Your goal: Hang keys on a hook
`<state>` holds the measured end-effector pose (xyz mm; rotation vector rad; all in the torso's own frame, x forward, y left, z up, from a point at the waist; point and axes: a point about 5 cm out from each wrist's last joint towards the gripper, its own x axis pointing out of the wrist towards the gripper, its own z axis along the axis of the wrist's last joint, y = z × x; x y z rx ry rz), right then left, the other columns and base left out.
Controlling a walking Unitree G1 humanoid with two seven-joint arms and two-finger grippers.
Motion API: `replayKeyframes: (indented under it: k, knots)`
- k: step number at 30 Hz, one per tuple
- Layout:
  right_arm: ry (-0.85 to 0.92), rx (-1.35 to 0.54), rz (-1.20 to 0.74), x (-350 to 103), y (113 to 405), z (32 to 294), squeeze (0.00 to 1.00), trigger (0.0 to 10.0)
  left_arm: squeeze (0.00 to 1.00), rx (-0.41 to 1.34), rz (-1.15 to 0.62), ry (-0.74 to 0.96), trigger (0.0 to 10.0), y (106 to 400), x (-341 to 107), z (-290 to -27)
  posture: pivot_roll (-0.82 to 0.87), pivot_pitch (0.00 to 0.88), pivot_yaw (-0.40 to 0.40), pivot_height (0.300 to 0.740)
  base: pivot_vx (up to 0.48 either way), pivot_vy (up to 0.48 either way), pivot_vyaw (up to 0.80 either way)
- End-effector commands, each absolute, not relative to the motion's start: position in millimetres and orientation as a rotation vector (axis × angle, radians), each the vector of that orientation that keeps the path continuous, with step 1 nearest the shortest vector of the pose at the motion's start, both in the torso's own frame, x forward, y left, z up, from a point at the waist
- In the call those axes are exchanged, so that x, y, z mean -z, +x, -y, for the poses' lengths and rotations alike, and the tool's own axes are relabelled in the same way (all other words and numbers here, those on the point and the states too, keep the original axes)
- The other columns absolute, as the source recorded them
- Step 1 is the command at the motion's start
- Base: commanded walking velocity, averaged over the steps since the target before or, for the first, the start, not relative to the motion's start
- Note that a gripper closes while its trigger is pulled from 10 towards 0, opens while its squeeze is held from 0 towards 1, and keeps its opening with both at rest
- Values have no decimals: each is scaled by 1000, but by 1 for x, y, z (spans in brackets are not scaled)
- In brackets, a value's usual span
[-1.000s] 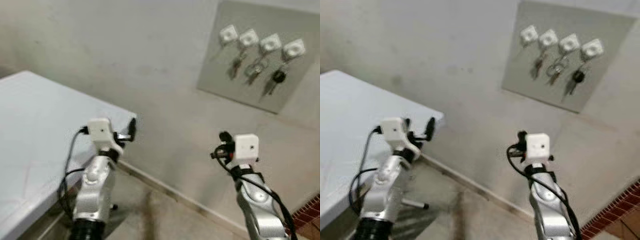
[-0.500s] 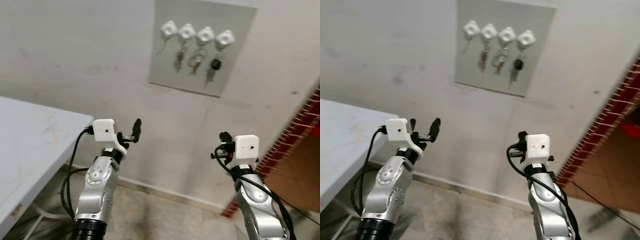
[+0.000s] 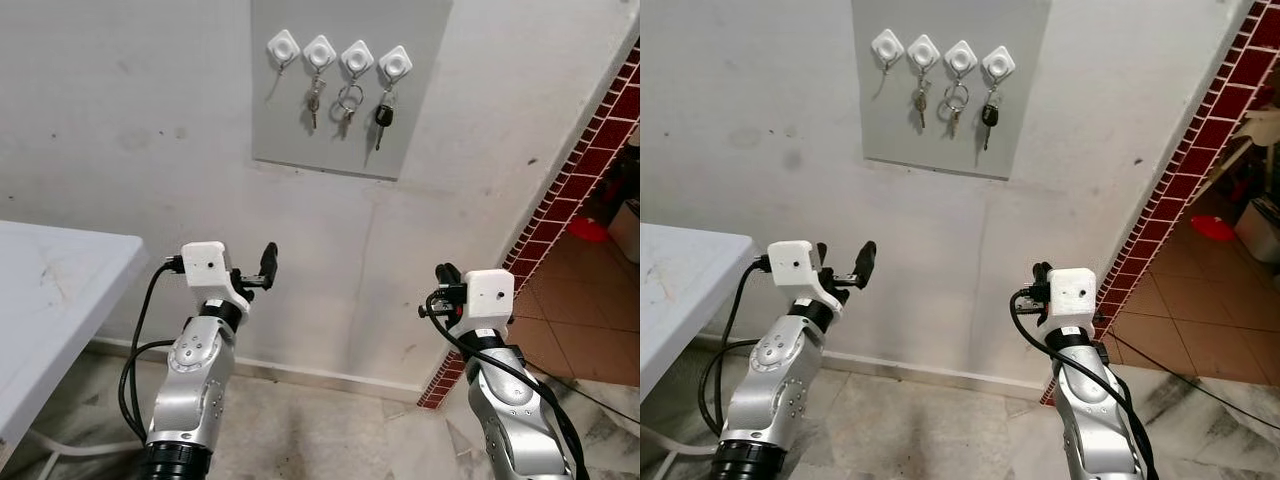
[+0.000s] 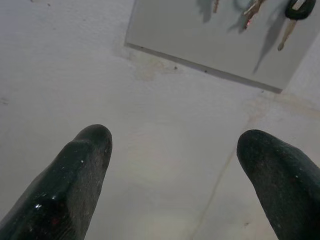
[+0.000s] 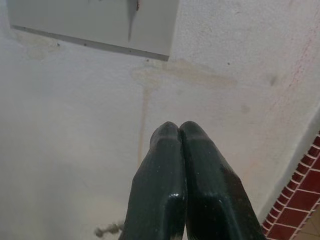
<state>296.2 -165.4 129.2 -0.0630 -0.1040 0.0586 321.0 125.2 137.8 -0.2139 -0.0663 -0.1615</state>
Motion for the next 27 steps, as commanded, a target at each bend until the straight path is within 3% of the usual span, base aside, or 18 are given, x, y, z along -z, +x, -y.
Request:
replayKeyframes:
  k: [1, 11, 27]
  knots:
    - [-54, -49, 135, -134, 297, 165, 0, 10000, 0, 163, 68, -192, 10000, 321, -141, -126, 14, 33, -9, 740, 0, 0, 0]
    - [-52, -41, 137, -127, 294, 159, 0, 10000, 0, 192, 58, -120, 10000, 328, -145, -130, -7, 23, 72, 740, 0, 0, 0]
    - [-61, -17, 150, -127, 293, 160, 0, 10000, 0, 258, 58, -93, 10000, 337, -149, -120, -48, 34, 84, 740, 0, 0, 0]
